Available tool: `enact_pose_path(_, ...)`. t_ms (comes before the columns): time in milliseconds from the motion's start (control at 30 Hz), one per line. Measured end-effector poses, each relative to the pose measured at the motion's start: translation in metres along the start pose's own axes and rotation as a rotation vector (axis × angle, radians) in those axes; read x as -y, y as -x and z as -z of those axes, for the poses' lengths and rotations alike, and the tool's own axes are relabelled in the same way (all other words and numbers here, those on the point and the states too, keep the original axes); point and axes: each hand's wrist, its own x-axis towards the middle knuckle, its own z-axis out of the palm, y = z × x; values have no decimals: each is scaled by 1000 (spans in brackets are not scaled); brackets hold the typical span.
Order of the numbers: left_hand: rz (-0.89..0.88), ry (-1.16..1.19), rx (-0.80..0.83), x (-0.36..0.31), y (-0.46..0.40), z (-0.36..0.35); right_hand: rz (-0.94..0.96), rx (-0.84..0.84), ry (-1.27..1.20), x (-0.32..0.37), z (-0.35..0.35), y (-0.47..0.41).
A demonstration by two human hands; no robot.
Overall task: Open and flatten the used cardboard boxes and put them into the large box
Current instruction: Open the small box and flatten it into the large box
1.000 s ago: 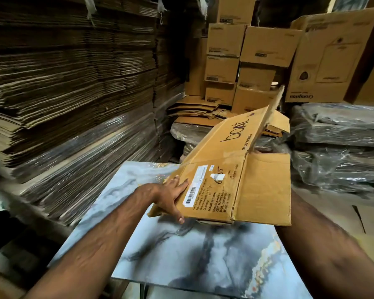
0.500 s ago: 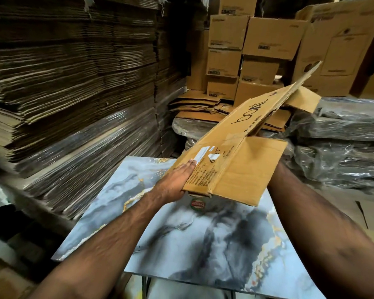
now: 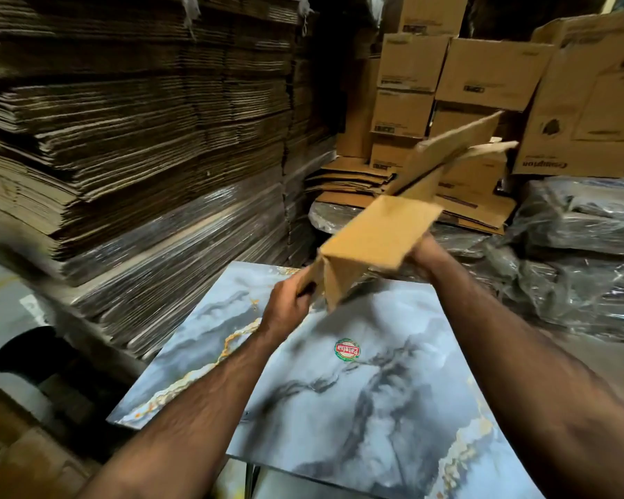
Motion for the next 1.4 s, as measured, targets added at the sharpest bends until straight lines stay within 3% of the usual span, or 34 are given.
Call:
enact_pose_path(133, 181, 194, -160, -20, -20, 3, 178, 52, 430, -2, -20, 5)
enact_pose_path(300, 294, 269, -271, -33, -41, 1, 698, -249, 668, 4, -31, 19)
enact_pose_path(400, 316, 240, -256, -37, -52, 3, 961, -306, 896, 11, -37, 24)
enact_pose_path(600, 336, 31, -236, -49, -69, 6, 1338, -69, 1191, 17, -58, 41)
enact_pose_path(800, 209, -98, -124, -63, -75, 1, 1210, 120, 1473, 16, -58, 26)
enact_pose_path(933, 88, -152, -20, -65, -79, 8, 1122, 60, 1725, 25, -31, 20)
enact_pose_path(1033, -24, -226, 0, -78, -88, 18, 1129, -52, 1756, 31, -14, 20)
enact_pose_path(1267, -300, -495, -13, -134, -127, 27, 1190, -405, 1528, 33, 18, 21)
enact_pose_path(1400, -401, -576, 86, -146, -118, 11, 1088, -620, 1528, 29, 28, 32)
